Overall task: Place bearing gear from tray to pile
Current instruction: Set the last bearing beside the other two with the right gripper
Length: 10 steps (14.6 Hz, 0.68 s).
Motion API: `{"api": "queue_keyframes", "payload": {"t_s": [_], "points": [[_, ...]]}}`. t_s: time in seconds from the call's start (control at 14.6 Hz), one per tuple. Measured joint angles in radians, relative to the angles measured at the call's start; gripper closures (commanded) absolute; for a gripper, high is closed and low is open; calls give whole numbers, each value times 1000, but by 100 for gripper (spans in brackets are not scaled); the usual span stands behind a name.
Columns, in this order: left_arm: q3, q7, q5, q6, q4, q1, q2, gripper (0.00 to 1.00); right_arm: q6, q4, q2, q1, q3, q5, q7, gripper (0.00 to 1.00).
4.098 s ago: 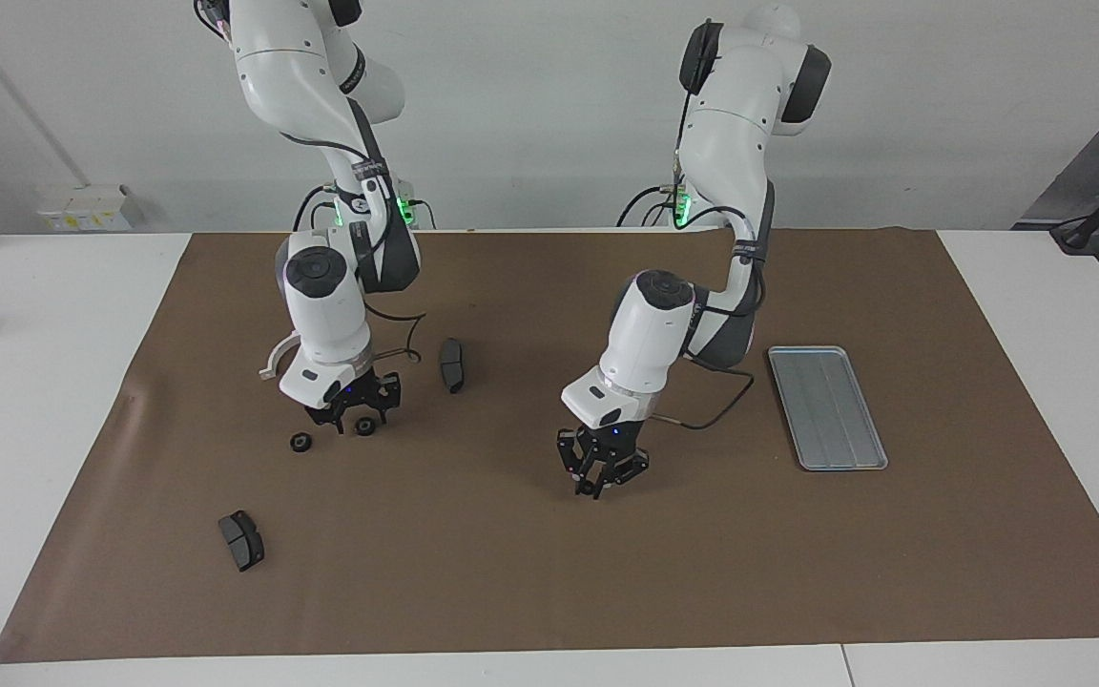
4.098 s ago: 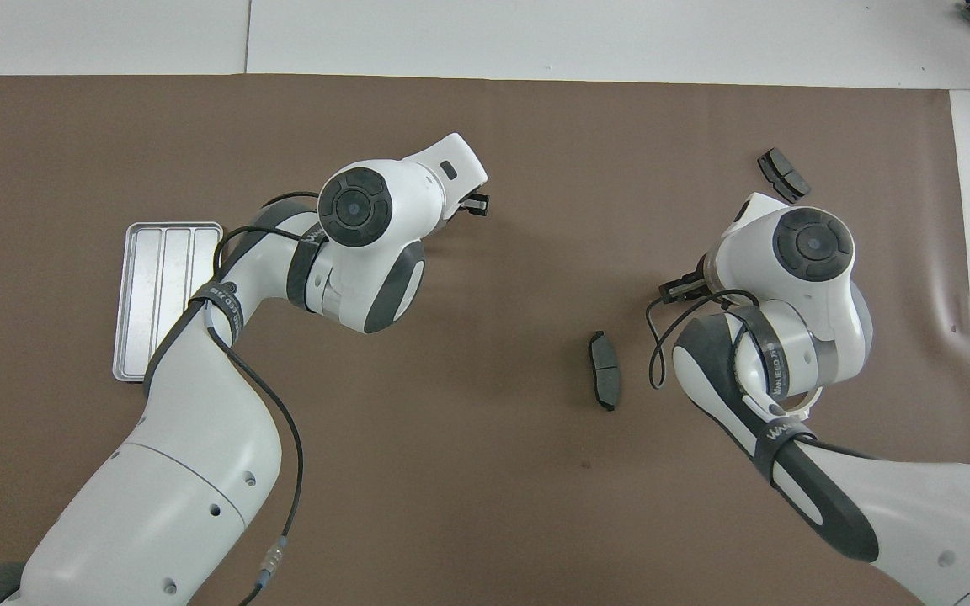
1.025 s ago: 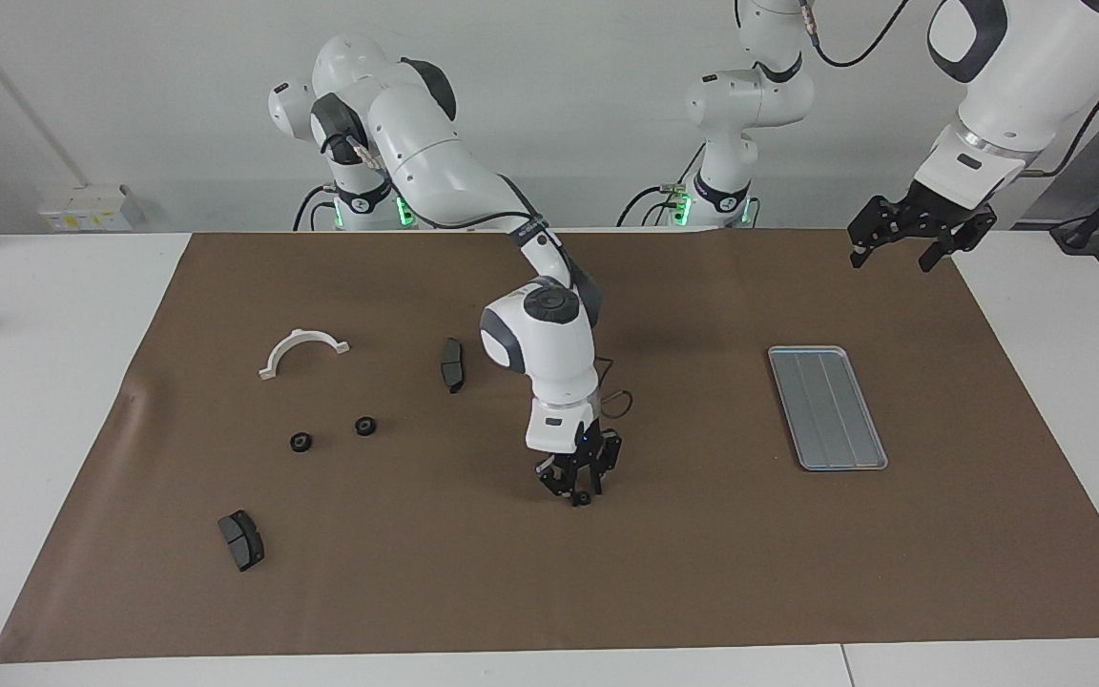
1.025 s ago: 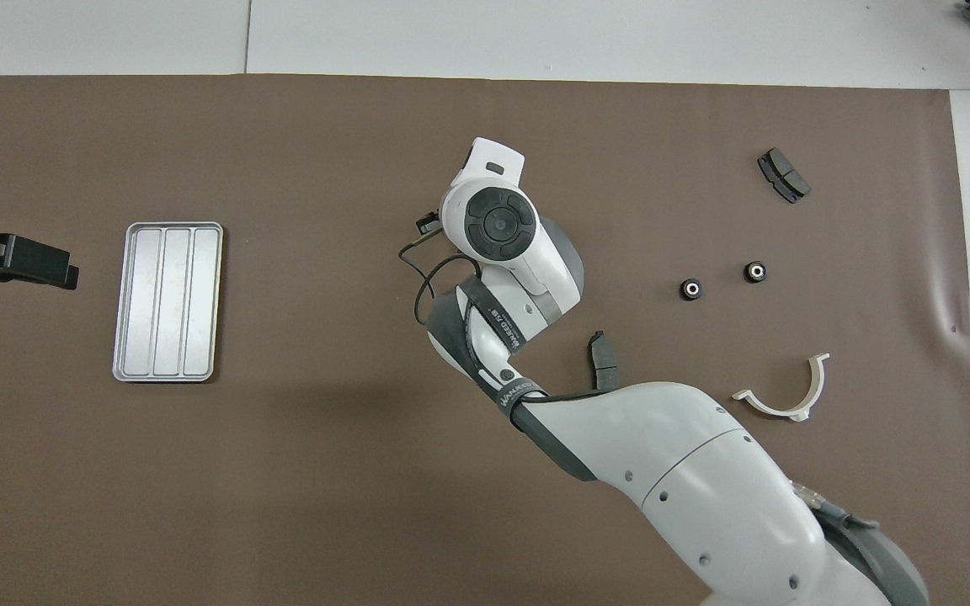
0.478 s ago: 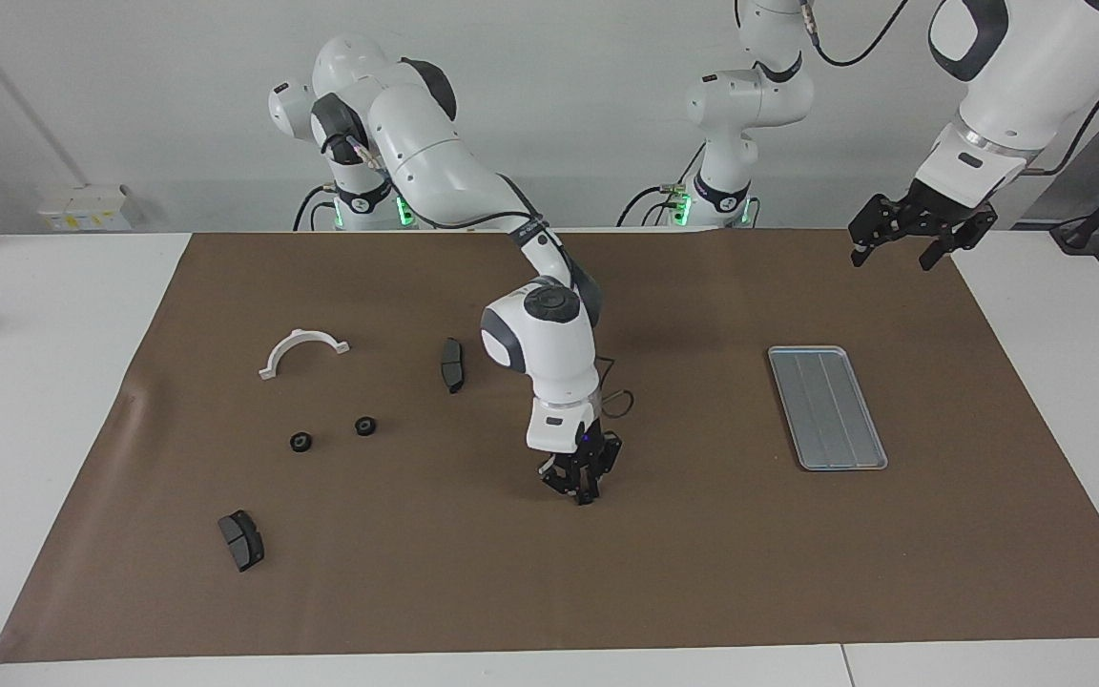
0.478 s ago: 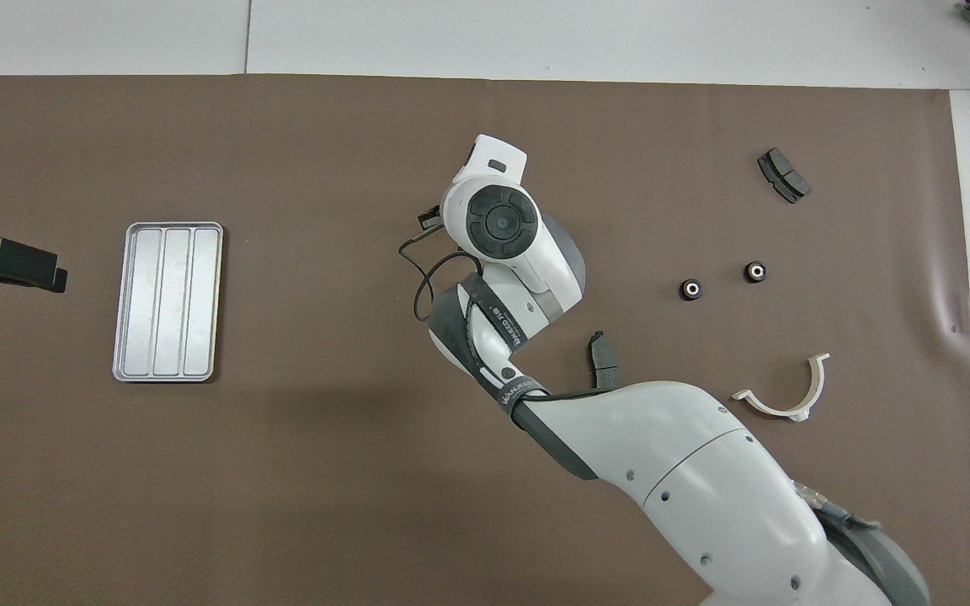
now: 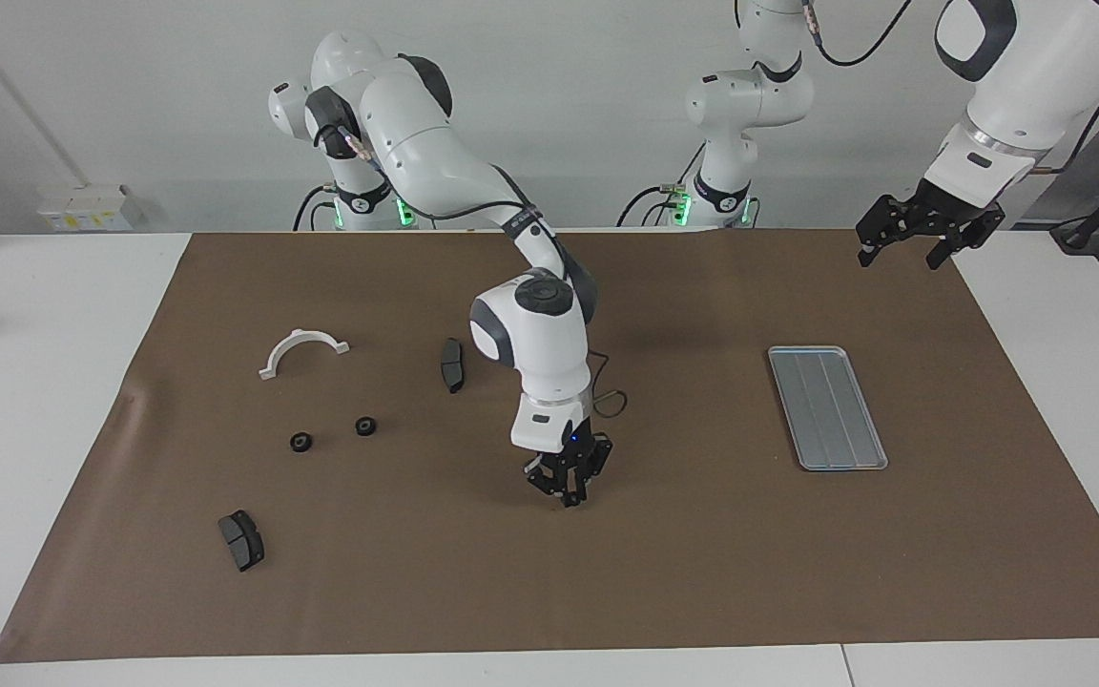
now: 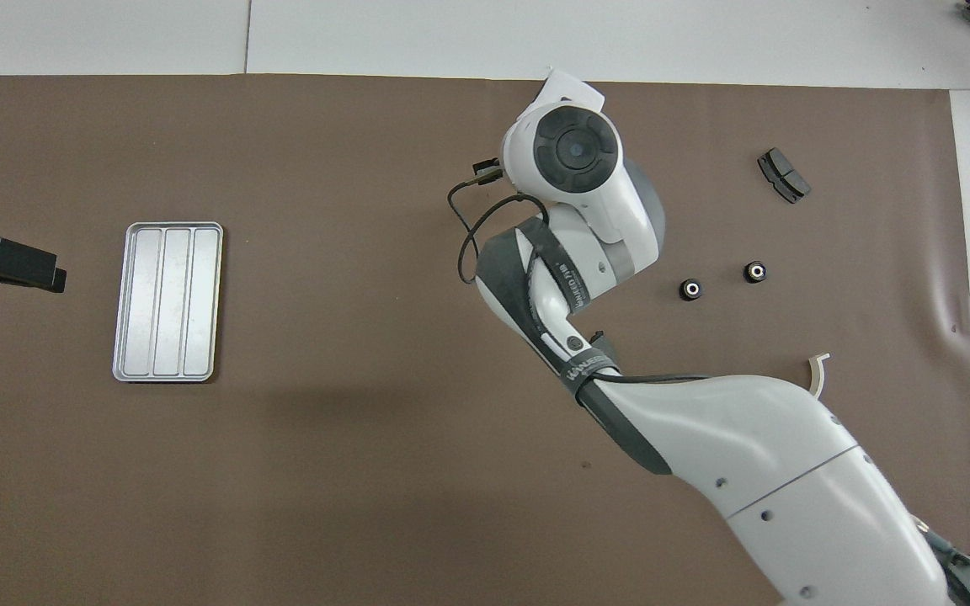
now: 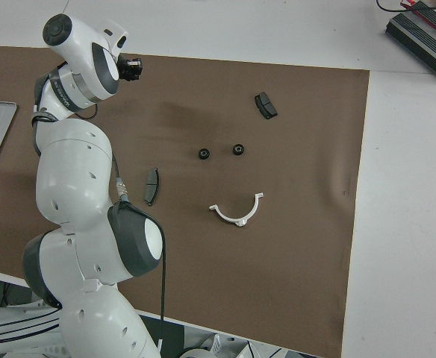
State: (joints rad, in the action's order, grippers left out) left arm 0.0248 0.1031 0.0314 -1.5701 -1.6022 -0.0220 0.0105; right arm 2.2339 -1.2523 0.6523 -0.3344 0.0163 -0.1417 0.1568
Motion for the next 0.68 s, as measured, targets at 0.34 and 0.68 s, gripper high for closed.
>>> {"api": "queue_keyframes", "payload": {"t_s": [0.34,0.68], "points": [[0,0,0,0,0,0,0,0,48,-314,-164,186,3,52,-185,100],[0,0,0,0,0,0,0,0,253,-554,-192,274,4,88,-262,100]]}}
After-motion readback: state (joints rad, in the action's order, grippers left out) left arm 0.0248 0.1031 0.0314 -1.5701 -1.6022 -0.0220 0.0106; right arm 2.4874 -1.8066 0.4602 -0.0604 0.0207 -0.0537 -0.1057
